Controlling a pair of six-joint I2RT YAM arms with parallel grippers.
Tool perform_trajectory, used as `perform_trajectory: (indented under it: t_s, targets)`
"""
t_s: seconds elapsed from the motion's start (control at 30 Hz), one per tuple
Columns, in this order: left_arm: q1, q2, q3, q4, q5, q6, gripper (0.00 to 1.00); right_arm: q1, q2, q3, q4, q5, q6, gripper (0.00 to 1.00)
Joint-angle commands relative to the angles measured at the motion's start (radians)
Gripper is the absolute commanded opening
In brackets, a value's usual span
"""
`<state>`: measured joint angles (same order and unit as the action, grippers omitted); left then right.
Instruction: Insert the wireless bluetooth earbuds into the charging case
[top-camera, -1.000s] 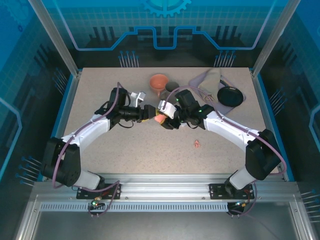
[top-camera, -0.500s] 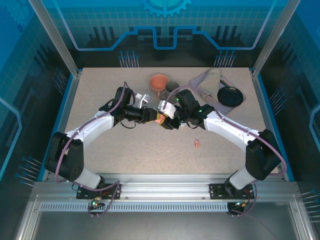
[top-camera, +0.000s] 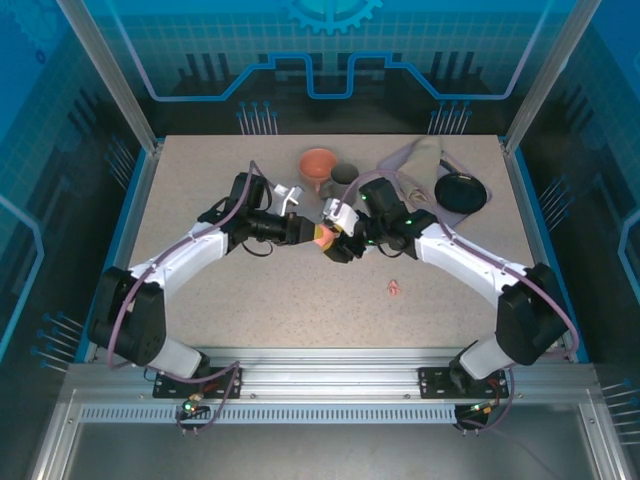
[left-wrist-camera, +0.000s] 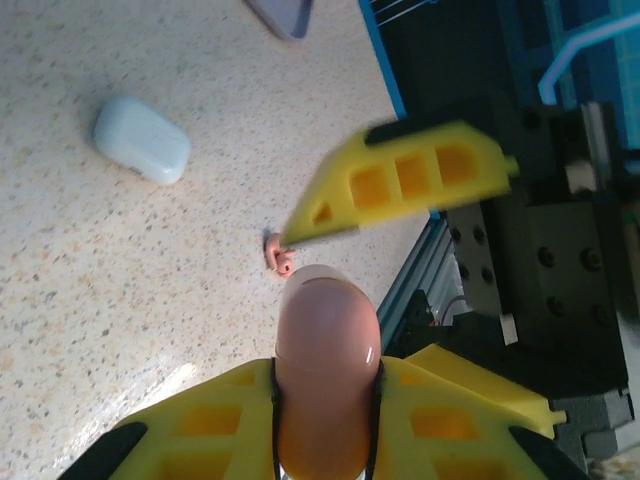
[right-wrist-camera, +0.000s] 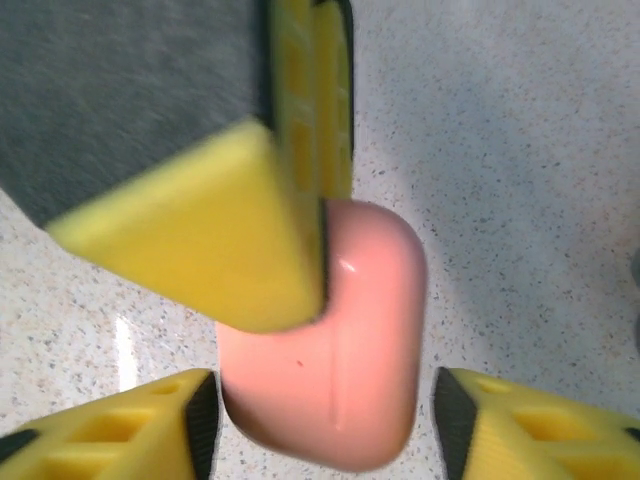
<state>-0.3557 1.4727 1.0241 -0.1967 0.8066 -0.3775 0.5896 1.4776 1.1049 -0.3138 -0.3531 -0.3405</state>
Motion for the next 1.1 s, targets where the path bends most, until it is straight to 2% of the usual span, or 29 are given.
perform_trajectory:
  t_s: [0.0, 0.1, 0.2, 0.33, 0.57, 0.63, 0.83, 1.07]
  targets:
    - [-0.019, -0.099, -0.026, 0.078, -0.023, 0.089, 0.07, -0.065, -0.120, -0.060, 0.092, -0.086, 0.052, 0.71]
    - [-0.037, -0.161, -0.072, 0.140, -0.060, 0.176, 0.01, -0.126, -0.221, -0.131, 0.157, -0.128, 0.101, 0.77]
    - [-0.062, -0.224, -0.135, 0.230, -0.080, 0.271, 0.00, -0.177, -0.333, -0.216, 0.243, -0.157, 0.135, 0.85]
    - [-0.114, -0.316, -0.229, 0.350, -0.170, 0.407, 0.00, -0.197, -0.457, -0.300, 0.300, -0.159, 0.145, 1.00]
    - [-0.169, -0.412, -0.273, 0.367, -0.220, 0.594, 0.00, -0.191, -0.536, -0.304, 0.275, -0.208, 0.131, 1.00]
    - [-0.177, -0.420, -0.266, 0.351, -0.217, 0.613, 0.00, -0.164, -0.545, -0.307, 0.273, -0.209, 0.082, 1.00]
    - [-0.203, -0.423, -0.245, 0.327, -0.214, 0.634, 0.00, -0.026, -0.546, -0.326, 0.309, -0.093, -0.094, 1.00]
    - [-0.216, -0.419, -0.223, 0.295, -0.211, 0.647, 0.00, 0.033, -0.475, -0.250, 0.246, -0.049, -0.177, 0.99]
